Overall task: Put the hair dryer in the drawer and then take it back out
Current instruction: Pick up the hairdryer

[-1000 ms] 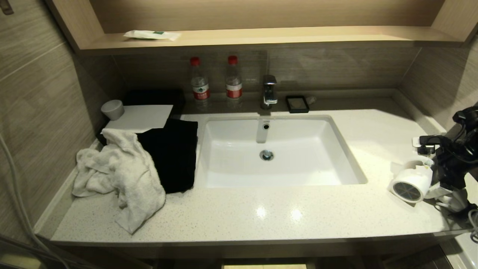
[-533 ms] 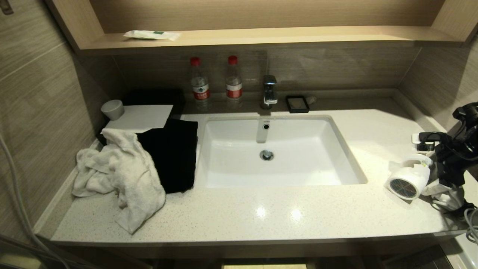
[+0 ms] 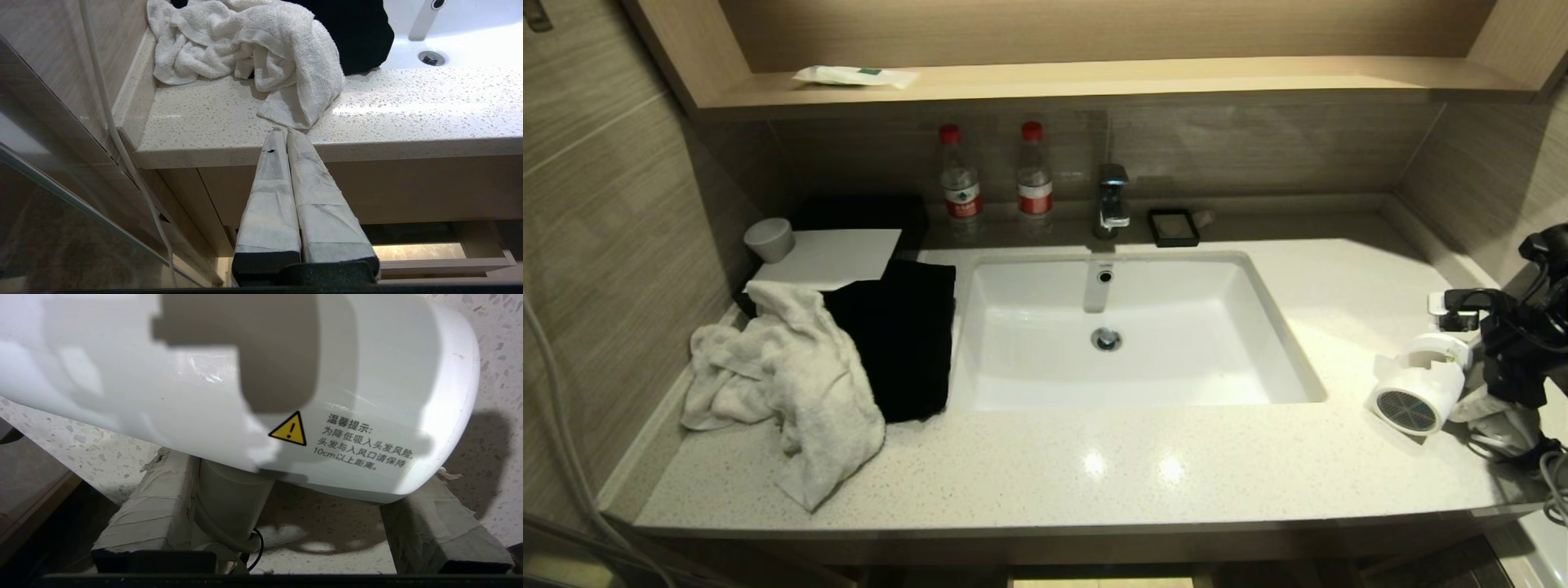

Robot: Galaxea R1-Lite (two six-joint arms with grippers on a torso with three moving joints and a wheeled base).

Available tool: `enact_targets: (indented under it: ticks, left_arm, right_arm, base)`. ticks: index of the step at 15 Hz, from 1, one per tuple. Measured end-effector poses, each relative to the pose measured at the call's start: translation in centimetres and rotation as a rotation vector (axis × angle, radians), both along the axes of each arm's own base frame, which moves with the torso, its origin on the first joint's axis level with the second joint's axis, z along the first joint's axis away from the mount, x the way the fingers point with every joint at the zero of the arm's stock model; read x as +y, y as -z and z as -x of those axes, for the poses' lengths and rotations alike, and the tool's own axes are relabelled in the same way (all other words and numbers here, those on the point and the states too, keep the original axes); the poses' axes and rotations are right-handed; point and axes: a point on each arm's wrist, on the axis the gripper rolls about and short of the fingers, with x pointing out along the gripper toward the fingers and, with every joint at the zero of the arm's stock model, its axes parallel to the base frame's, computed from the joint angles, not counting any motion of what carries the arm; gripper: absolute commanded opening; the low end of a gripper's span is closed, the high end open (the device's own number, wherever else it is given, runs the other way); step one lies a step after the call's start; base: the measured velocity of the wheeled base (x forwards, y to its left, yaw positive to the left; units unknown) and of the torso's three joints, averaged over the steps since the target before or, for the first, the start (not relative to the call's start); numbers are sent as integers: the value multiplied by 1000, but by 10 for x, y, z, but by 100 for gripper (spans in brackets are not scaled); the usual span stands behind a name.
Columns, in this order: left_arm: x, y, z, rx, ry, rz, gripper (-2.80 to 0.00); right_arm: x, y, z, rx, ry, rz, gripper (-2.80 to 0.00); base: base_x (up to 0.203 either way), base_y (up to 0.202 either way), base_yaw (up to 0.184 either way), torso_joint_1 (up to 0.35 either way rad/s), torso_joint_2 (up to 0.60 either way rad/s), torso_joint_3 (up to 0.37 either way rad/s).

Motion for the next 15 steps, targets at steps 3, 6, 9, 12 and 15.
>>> enact_targets:
  ticks: [3,6,9,12,15]
  left_arm:
    - [0,0,0,0,0,0,-280]
    - [0,0,0,0,0,0,-280]
    - [0,0,0,0,0,1,-280]
    - [0,0,0,0,0,0,-280]
    - [0,0,0,0,0,0,-280]
  right_arm:
    - [0,-1,0,-7,0,-2,-280]
    - [0,-5,0,-20,1,1,-280]
    - [0,-12,1,-45,15,4,-280]
    - [2,-22,5,-69,17,13,-280]
    - [4,-29,10,-81,54,-3,-280]
  base:
    - [0,0,0,0,0,0]
    - [0,0,0,0,0,0]
    - [0,0,0,0,0,0]
    - [0,0,0,0,0,0]
    - [0,0,0,0,0,0]
